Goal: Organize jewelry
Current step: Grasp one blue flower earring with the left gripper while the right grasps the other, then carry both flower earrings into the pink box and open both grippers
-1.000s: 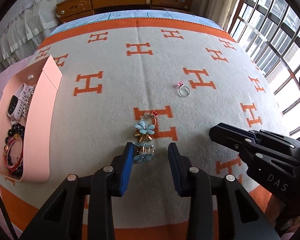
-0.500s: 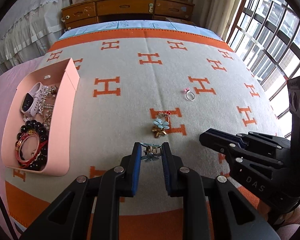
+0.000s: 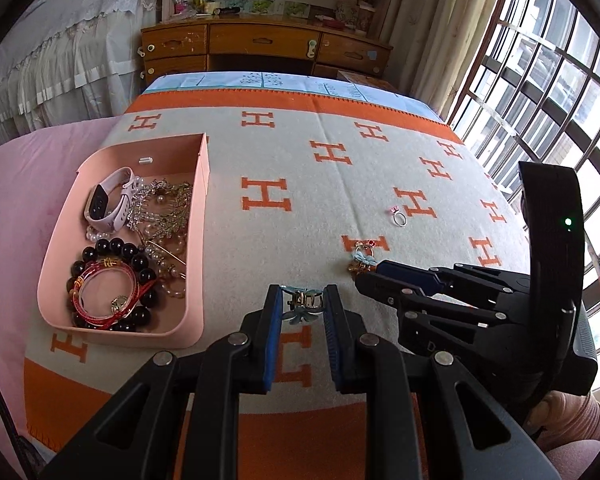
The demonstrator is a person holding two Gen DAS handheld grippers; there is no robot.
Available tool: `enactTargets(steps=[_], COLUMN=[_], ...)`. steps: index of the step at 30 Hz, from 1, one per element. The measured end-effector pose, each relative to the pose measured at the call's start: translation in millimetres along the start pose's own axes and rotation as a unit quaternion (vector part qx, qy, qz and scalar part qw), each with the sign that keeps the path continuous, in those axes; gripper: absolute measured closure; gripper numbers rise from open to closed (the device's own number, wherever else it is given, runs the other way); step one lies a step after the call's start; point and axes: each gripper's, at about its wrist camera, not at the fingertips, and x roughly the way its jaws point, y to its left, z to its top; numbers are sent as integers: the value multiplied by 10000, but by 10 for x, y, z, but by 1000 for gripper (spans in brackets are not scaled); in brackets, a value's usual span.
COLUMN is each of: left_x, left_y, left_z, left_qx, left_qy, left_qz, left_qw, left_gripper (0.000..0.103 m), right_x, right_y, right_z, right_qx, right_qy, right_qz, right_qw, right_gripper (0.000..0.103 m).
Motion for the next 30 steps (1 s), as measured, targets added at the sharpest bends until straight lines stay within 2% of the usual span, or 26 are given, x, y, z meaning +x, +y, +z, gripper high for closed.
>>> enactTargets(steps=[11,14,17,21,27,30], left_x=[-91,-114,-151,-338,-845,-1024], left_y=[118,131,154,302,671,841], left_z=[-11,-8,24,168,553,731], left_qx=[-45,-68,-34,-16,-144,-272], left_qy=[-248,-286,-332,-489,-853,-922], left_qz=[-205,-224,-160,107,636,741], left_qw=[9995,9993,9993,9987,9942,9926], left_gripper=[85,85,85,85,85,85], right_x=[102,84,19,-183,-611,-762], right_y=[172,197,214,339,780,1055], right_z=[73,40,30,121,505,738], right_qx=[-457,-496,-434,-487,-930,-1180], right_qy=[-146,-135,-117,-262,-847,-1099], right_qz=[-582,-593,-445,-197,335,673], right_qw=[9972,9969,9980,9983,9915,9846], right_gripper=[83,83,84,86,89,89])
